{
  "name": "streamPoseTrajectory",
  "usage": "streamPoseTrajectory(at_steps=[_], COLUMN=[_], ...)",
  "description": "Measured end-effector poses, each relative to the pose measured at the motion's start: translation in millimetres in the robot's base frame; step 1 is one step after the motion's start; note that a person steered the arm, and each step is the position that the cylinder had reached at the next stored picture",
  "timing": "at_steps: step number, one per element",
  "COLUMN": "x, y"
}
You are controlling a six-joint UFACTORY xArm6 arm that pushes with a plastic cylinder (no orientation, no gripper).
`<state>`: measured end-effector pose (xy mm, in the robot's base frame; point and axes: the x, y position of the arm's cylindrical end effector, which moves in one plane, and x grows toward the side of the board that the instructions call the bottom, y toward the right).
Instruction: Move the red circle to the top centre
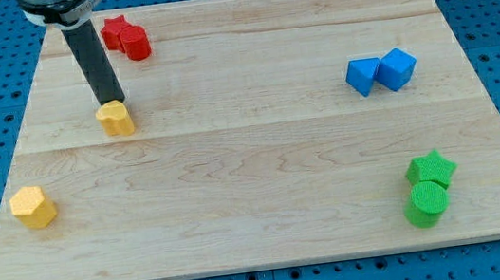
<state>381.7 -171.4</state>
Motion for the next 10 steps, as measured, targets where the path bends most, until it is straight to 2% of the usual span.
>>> streamPoseTrajectory(at_steps=[1, 3, 4, 5, 6, 7, 9, 10], x=[-3.9, 77.3, 28.7, -20.7, -77.1, -89.7, -162.3, -152.1], y=[15.1, -54.1, -76.8, -64.4, -24.9, 17.3, 112.5, 50.8])
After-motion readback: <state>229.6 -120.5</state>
